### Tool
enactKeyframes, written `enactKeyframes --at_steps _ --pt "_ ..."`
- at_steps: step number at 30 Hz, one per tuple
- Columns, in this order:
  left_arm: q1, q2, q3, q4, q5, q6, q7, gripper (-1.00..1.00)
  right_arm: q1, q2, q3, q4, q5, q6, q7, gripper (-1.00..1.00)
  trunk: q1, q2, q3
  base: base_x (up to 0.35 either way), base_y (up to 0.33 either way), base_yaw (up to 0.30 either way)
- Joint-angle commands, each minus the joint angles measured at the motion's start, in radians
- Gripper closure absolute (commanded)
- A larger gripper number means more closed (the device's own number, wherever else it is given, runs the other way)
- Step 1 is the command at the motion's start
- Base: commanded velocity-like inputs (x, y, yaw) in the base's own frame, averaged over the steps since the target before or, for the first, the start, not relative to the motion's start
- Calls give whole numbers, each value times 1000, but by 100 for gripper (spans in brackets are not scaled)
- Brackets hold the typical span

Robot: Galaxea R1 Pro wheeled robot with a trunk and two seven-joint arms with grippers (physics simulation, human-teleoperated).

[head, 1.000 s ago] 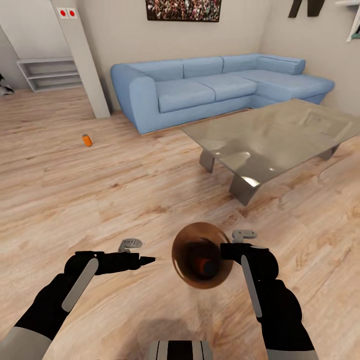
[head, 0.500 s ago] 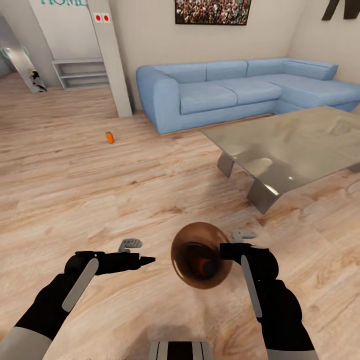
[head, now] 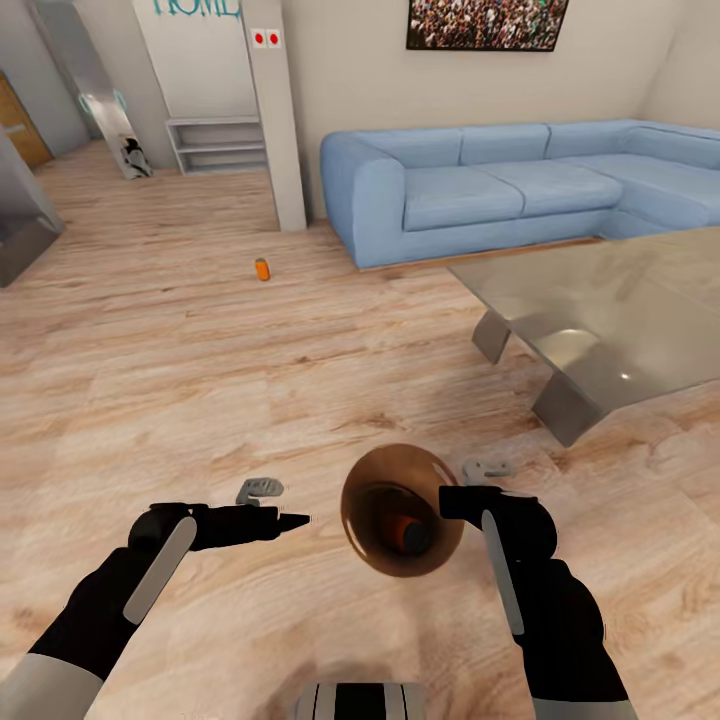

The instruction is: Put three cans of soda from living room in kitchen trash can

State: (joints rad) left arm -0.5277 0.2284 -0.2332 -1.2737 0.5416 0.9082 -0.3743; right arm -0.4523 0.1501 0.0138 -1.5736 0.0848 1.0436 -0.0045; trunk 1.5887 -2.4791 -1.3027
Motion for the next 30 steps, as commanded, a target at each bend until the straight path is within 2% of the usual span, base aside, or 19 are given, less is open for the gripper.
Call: enactKeyframes --at_steps 1,17,20,23,30 --pt "0 0 0 0 0 0 0 -100 0 0 0 0 -20 0 3 100 0 0 0 0 0 253" --pt "0 -2 -3 0 -3 -3 3 -100 0 -1 0 0 -20 1 3 100 0 0 0 11 0 253" --pt "0 -12 -5 0 -8 -29 6 -100 0 -1 0 0 -20 1 3 100 0 0 0 257 0 253" --pt "0 -34 -8 2 -13 -45 6 -100 0 -1 0 0 -20 1 3 100 0 0 0 324 0 253" --pt "0 -39 -9 2 -14 -49 5 -100 0 -1 0 0 -20 2 3 100 0 0 0 335 0 193"
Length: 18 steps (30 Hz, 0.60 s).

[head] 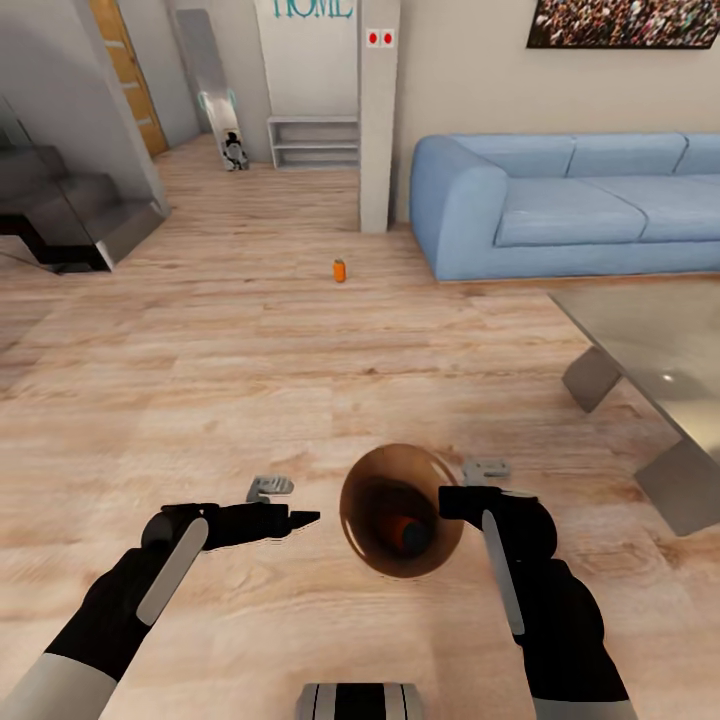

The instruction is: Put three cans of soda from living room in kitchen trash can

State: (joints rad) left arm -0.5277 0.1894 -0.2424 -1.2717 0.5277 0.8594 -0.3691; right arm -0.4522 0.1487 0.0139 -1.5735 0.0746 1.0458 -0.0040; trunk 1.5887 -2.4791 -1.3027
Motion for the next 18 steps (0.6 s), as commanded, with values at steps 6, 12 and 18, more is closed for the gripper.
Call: enactKeyframes --at_steps 6,12,18 --pt "0 -1 0 0 0 0 -1 -100 0 1 -2 0 -10 1 2 100 0 0 5 338 0 20" --pt "0 -1 0 0 0 0 -1 -100 0 2 -37 0 -10 1 2 100 0 0 14 338 0 1" --pt "0 -1 0 0 0 0 -1 -100 0 2 -43 0 -10 1 2 100 0 0 23 338 0 0"
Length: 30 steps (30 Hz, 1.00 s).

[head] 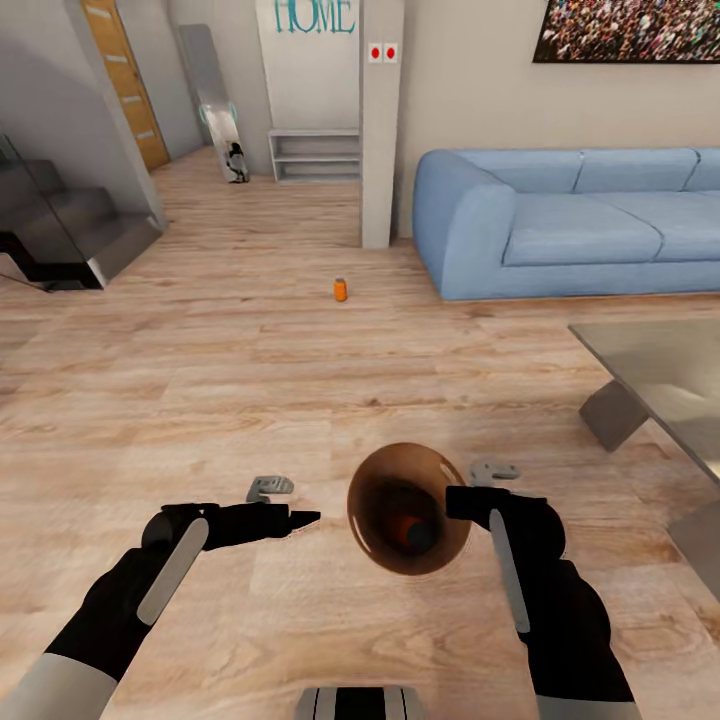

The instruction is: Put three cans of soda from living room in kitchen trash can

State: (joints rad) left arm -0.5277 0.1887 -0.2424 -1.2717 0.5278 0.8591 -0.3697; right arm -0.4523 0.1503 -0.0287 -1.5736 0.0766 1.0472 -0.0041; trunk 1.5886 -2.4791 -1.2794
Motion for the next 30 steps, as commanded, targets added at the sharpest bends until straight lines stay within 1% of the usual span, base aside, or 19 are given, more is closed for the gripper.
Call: enactKeyframes --at_steps 1,7,23,30 --pt "0 0 0 0 0 0 0 -100 0 0 0 0 -12 0 3 100 0 0 2 338 0 0" --pt "0 0 0 0 0 0 0 -100 0 0 0 0 -12 0 3 100 0 0 11 337 0 0" --pt "0 0 2 0 -1 0 0 -100 0 0 0 0 -12 0 3 100 0 0 11 337 0 0" --pt "0 0 2 0 0 0 -1 -100 0 0 1 0 -12 0 3 100 0 0 18 337 0 0"
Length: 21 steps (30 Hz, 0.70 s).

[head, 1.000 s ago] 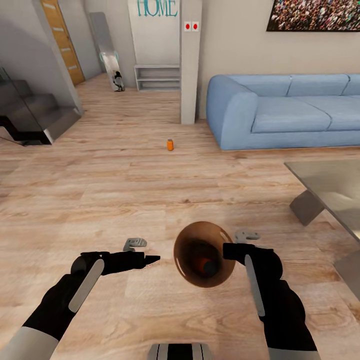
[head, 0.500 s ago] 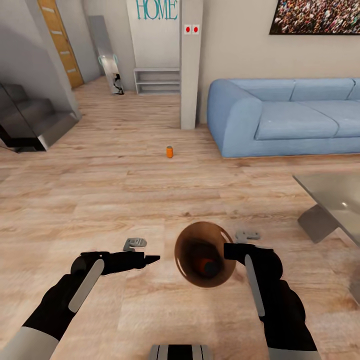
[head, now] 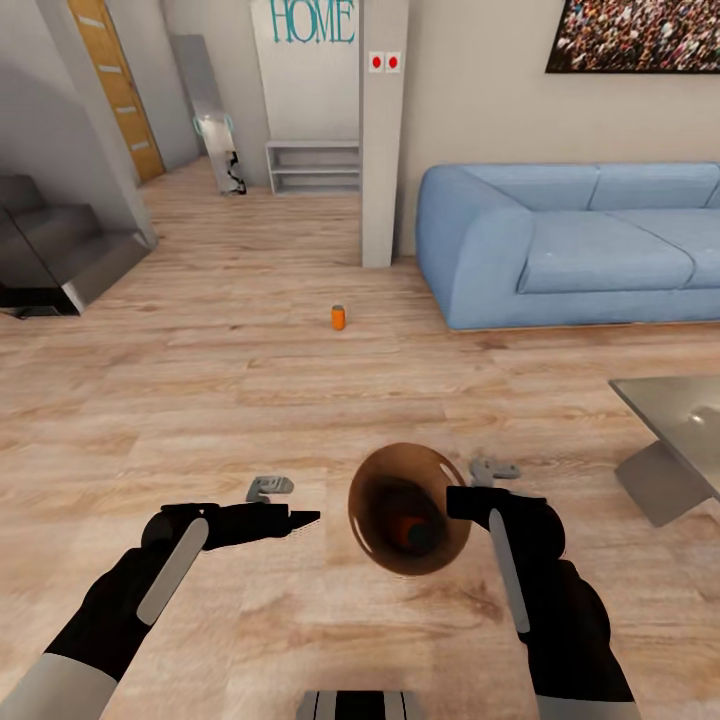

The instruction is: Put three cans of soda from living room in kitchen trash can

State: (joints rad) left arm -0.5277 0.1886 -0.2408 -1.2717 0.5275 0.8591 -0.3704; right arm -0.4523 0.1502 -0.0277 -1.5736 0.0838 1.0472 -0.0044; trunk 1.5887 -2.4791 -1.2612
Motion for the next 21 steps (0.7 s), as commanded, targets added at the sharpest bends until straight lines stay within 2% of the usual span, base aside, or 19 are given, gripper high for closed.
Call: enactKeyframes --at_steps 1,21 --pt "0 0 0 0 0 0 0 -100 0 0 0 0 -19 0 3 100 0 0 1 337 0 0" --pt "0 11 5 3 14 0 -5 -100 0 0 0 0 -19 0 3 100 0 0 30 337 0 0"
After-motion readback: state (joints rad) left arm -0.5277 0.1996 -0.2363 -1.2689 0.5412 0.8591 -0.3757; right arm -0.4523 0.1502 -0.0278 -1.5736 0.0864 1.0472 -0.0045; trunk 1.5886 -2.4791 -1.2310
